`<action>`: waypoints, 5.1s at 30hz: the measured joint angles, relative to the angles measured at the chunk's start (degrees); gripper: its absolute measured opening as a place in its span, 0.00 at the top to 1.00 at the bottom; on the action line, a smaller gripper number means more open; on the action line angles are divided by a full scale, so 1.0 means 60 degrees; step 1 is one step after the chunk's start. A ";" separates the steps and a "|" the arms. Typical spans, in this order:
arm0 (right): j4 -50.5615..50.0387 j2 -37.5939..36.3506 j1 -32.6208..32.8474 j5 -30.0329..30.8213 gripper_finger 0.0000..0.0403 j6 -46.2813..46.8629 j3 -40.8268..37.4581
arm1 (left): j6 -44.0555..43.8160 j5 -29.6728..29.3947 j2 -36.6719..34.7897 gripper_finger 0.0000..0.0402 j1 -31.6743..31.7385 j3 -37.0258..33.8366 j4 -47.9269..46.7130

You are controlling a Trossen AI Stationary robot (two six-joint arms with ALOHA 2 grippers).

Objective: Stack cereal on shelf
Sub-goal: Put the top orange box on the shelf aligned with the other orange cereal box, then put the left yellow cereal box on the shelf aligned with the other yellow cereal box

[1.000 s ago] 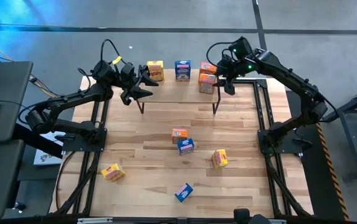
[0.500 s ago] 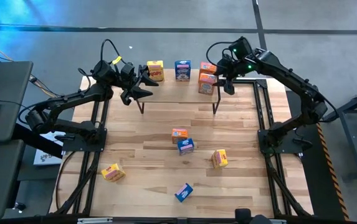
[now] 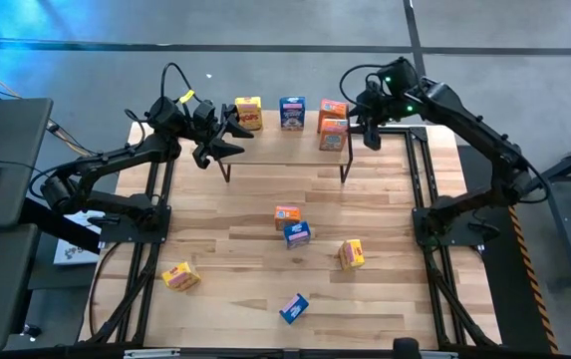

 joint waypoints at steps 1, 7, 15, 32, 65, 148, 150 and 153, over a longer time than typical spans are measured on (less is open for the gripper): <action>0.0000 -0.0108 0.0000 0.0071 0.46 0.0032 0.0000 | 0.0000 0.0000 0.0000 0.44 0.0000 0.0000 0.0000; -0.0216 -0.0542 0.0057 0.0389 0.46 0.0595 0.0000 | -0.0004 0.0000 0.0000 0.44 0.0000 0.0000 -0.0004; -0.1059 -0.0626 0.0884 0.0511 0.46 0.2194 -0.0239 | -0.0004 0.0000 0.0000 0.44 0.0000 0.0000 -0.0004; 0.0362 -0.0615 0.1888 0.1403 0.46 0.3930 -0.2060 | -0.0002 0.0000 0.0000 0.44 0.0000 0.0000 -0.0004; 0.1517 -0.0433 0.2638 0.1455 0.46 0.4896 -0.2521 | 0.0000 0.0000 0.0000 0.44 0.0000 0.0000 -0.0004; 0.1374 -0.1720 0.5490 0.5898 0.46 0.5820 -0.1428 | 0.0037 -0.0839 0.0000 0.44 -0.0213 0.0000 0.0000; 0.1202 -0.1926 0.5681 0.6199 0.46 0.5875 -0.1428 | 0.0011 -0.0849 0.0000 0.44 -0.0255 0.0000 0.0000; 0.0920 -0.2182 0.5944 0.6588 0.46 0.6135 -0.1428 | -0.0026 -0.0849 0.0000 0.44 -0.0266 0.0000 0.0000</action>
